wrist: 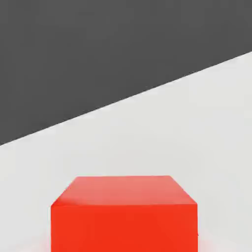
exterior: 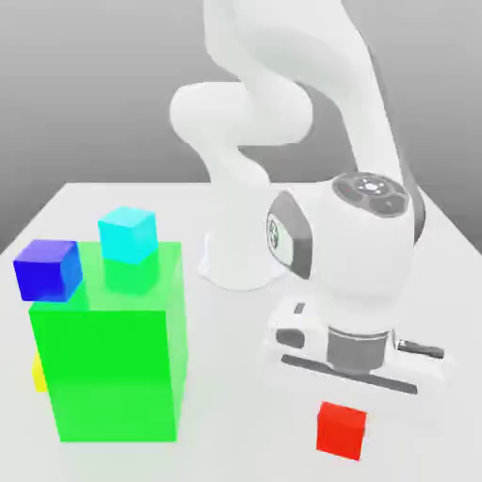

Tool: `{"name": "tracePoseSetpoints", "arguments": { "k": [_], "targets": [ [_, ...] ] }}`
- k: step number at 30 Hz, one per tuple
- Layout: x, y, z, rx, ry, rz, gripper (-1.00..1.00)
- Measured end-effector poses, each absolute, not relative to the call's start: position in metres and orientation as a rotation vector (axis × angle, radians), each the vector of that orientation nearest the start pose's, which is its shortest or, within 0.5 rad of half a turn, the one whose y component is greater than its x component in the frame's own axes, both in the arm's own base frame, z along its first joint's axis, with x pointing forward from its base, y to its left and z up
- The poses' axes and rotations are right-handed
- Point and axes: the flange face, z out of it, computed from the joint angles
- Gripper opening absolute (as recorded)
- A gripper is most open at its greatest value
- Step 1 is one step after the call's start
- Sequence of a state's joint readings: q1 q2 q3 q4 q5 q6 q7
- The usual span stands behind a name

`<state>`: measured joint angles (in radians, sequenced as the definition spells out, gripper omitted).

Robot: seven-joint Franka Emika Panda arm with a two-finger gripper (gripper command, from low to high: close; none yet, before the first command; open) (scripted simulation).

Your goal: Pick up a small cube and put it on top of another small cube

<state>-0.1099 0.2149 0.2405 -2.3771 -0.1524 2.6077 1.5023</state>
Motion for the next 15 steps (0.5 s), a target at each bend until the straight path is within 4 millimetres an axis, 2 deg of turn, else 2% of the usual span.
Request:
{"name": "tracePoseSetpoints", "arguments": {
  "k": [3,6,7,8,11,14,15],
  "targets": [
    [0.517,0.008,0.289,-2.419,2.018,-0.096,-1.00],
    [0.506,-0.076,0.337,-2.231,2.249,-0.102,-1.00],
    [0.498,-0.102,0.353,-2.162,2.318,-0.099,-1.00],
    [0.490,-0.119,0.369,-2.109,2.366,-0.094,-1.00],
    [0.461,-0.162,0.417,-1.950,2.477,-0.068,-1.00],
    [0.418,-0.207,0.464,-1.754,2.572,-0.028,-1.00],
    [0.406,-0.216,0.464,-1.717,2.612,-0.014,-1.00]
  ]
}}
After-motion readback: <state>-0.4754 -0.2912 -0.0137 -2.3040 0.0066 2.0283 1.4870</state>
